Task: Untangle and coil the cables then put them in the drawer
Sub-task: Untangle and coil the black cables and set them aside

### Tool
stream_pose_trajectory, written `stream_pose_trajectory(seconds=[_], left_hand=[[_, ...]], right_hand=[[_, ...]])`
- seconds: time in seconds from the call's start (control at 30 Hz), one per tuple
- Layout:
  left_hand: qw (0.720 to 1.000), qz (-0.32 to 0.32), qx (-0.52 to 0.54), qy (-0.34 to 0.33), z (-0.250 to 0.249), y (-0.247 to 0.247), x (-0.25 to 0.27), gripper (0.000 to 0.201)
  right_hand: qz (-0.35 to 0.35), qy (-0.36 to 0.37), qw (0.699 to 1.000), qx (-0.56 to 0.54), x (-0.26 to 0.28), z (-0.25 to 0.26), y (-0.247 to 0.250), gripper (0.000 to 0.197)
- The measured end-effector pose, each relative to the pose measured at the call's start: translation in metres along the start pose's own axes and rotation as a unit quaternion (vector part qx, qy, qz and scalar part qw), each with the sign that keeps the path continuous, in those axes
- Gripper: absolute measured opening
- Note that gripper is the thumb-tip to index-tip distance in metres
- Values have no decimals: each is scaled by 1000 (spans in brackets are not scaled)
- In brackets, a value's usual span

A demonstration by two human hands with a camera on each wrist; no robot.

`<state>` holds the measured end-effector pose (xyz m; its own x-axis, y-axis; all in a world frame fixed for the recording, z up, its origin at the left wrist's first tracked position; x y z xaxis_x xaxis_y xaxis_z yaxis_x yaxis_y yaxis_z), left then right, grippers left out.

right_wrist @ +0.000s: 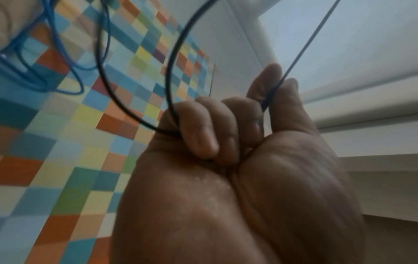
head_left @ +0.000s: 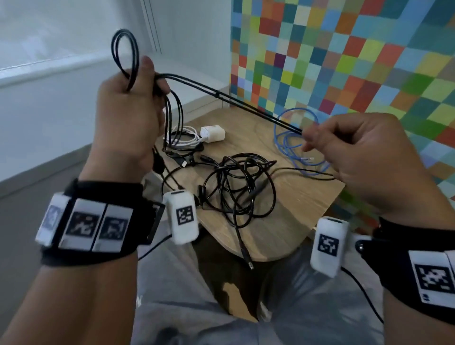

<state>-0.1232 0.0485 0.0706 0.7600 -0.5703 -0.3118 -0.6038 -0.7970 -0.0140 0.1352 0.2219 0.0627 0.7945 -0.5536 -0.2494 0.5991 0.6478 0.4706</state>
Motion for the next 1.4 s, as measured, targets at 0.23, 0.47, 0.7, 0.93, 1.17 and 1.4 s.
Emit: stream_pose_trajectory(seconds=[0.23,0.47,0.7,0.93,1.17,1.4], left_hand=[[931,205,-302,12,27,-85,-30,7],[792,332,-510,50,25,-101,0,69],[840,470,-263,-69,-19,-137,74,76],[910,357,-210,-2,17,-95,61,5],[943,276,-182,-19,10,-69,60,26],[899,379,-205,-75,-1,-101,81,34]], right_hand=[[-6,-36,948,-317,-5,-23,-16,30],[-23,3,904,-427,-8,-6,-25,23],[77,92,861,-494,-11,38,-44,19],[-115,52,946,-300,-10,-19,21,16],[-116,-122,975,142,4,-61,13,16],[15,68,996,64,9,12,-30,66]])
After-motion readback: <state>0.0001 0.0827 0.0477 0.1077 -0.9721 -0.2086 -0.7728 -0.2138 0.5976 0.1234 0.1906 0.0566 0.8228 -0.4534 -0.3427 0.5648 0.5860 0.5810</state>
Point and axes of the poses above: each hand's wrist, its own x-axis away from the middle knuckle, its own y-axis out of the back of the hand, z = x × y, the point moved 9 cm from there along -x, towards the middle knuckle, and after that the axes turned 13 degrees about z, right-handed, at the moved point
